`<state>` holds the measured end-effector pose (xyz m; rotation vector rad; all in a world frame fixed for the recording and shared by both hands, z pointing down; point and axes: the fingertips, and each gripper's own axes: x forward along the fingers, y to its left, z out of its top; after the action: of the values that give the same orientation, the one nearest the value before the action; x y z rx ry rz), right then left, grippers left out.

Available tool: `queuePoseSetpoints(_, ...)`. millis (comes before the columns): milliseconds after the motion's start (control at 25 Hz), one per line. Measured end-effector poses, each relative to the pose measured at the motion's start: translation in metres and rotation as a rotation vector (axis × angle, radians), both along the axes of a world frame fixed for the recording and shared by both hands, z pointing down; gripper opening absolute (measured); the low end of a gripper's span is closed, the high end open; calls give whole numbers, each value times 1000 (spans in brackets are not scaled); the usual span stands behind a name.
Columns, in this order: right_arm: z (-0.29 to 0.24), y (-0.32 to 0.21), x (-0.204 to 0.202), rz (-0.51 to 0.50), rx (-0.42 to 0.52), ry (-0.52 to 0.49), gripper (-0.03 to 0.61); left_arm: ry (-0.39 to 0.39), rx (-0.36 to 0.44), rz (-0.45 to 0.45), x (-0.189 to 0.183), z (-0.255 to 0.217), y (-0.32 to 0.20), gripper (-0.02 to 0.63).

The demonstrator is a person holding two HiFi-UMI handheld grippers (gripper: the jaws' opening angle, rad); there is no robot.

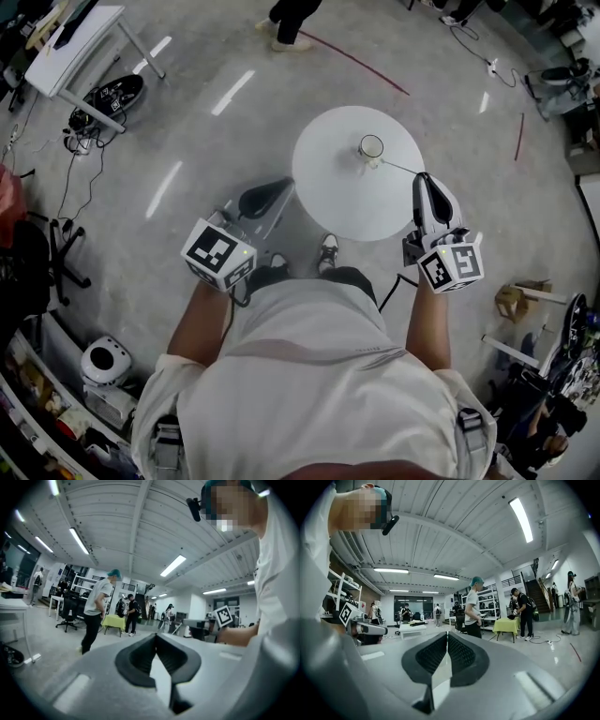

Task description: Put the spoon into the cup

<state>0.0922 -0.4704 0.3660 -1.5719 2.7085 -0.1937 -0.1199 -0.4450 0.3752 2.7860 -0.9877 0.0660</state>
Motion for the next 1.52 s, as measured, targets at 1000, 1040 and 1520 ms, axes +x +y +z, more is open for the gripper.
queuePoseSetpoints(1000,287,-226,68,-46,-542,124,14,-63,-141,-246,72,56,-119,2)
queuePoseSetpoints(1040,295,-226,67,-55,-559,132,14,-65,-142,-252,72,57,-120,2)
queuePoseSetpoints(1520,313,-223,57,-60,-603,143,55,-83,-145,-256,60,57,-111,2)
